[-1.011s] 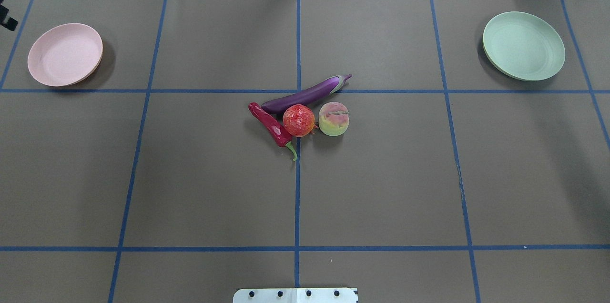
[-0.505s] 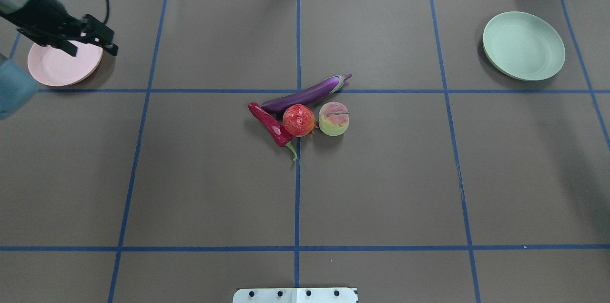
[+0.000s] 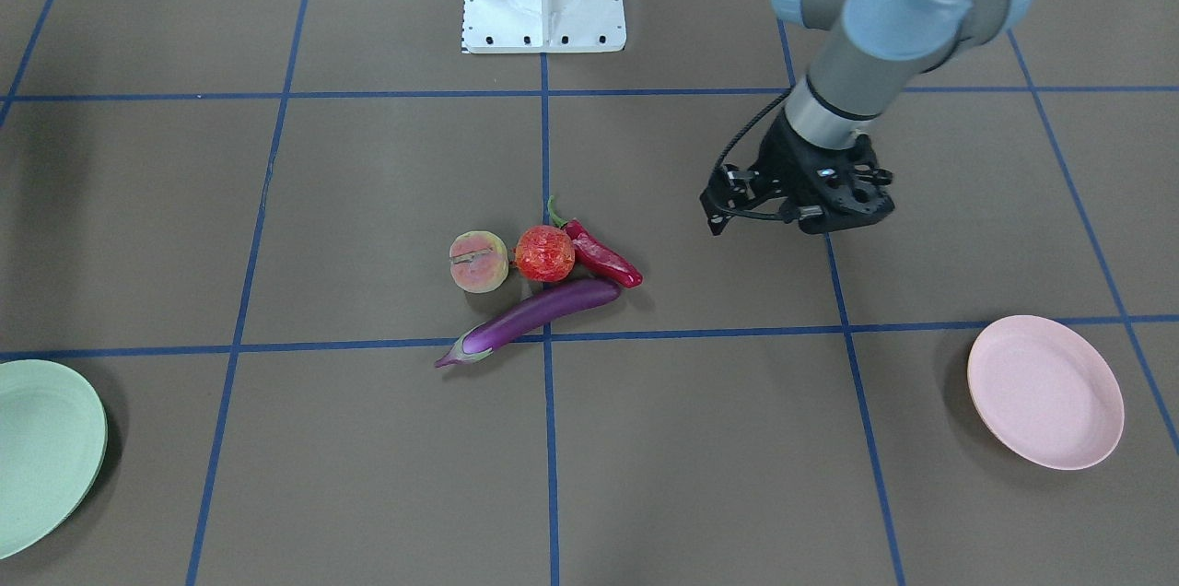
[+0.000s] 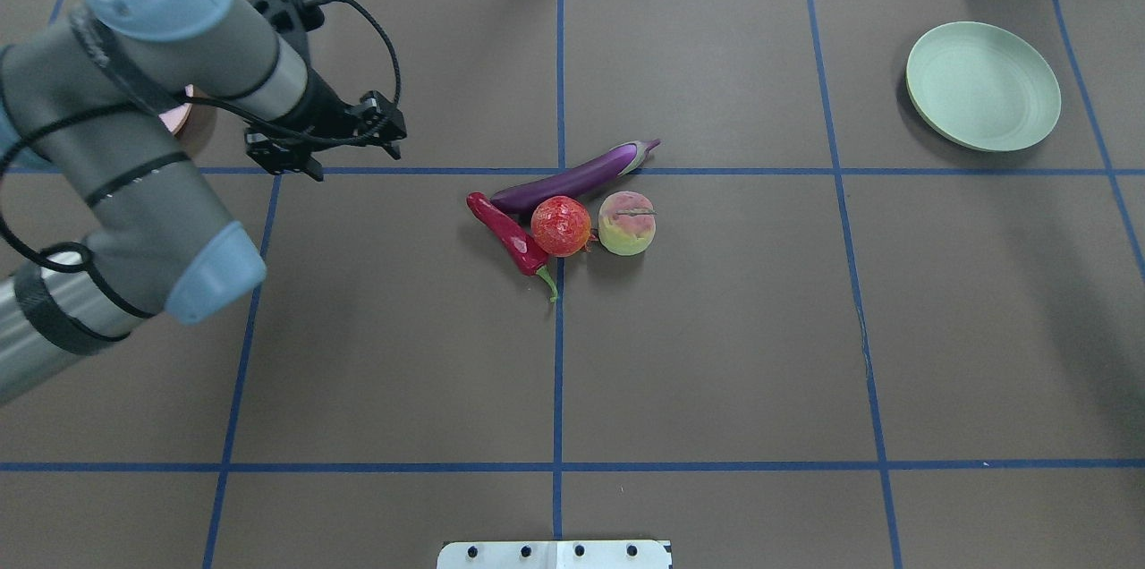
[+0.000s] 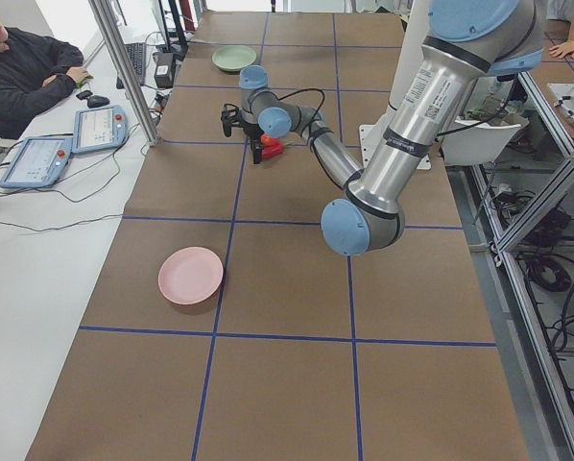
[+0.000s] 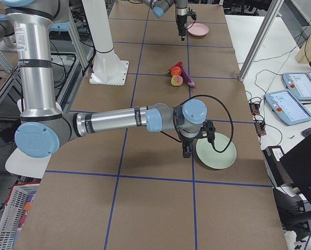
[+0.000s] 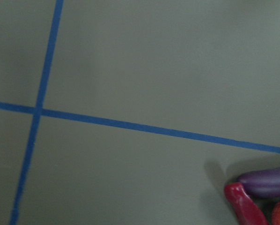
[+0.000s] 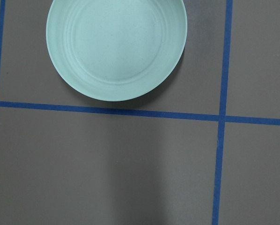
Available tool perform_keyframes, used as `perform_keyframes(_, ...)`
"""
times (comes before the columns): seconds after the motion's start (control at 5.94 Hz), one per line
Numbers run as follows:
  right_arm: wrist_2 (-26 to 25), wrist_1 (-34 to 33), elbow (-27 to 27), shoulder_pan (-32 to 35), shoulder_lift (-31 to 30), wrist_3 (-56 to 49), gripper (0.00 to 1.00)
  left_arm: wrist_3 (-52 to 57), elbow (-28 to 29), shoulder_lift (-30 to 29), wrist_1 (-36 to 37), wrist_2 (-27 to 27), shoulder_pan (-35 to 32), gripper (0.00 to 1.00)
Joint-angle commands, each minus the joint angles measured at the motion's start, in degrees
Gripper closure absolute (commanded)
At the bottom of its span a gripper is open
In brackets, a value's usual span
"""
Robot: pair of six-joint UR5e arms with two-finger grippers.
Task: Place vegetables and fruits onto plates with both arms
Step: 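Move the left gripper down to the red chili pepper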
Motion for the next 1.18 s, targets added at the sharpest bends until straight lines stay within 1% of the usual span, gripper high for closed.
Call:
perform_keyframes(0.0, 0.07, 0.00, 0.05, -0.32, 0.37, 0.02, 0.00, -10.58, 7.86, -10.87, -0.06, 3.84, 6.57, 0.00)
perform_keyframes(0.17, 0.07, 0.00, -0.03, -0.32, 0.72, 0.02, 0.00, -12.81, 14.17, -16.94, -0.14, 4.10, 7.99, 0.00)
perform_keyframes(0.34, 0.15, 0.00, -0.03, -0.41, 0.81, 0.89, 0.00, -13.18, 18.50, -18.92, -3.54, 4.71, 8.52, 0.00)
perform_keyframes(0.51, 0.16, 0.09, 0.05, -0.41, 0.90, 1.42, 0.00, -13.88, 20.89, -18.77, -7.92, 5.07, 8.44, 0.00)
perform_keyframes(0.84, 0.16, 0.00, -0.03, -0.50, 1.16, 1.43, 0.00, -13.97, 21.36, -18.41, -6.14, 5.33, 7.57, 0.00)
perform_keyframes(1.01, 0.16, 0.00, -0.03, -0.50, 1.16, 1.43, 0.00, -13.89, 21.44, -17.89, -3.34, 5.33, 6.26, 0.00)
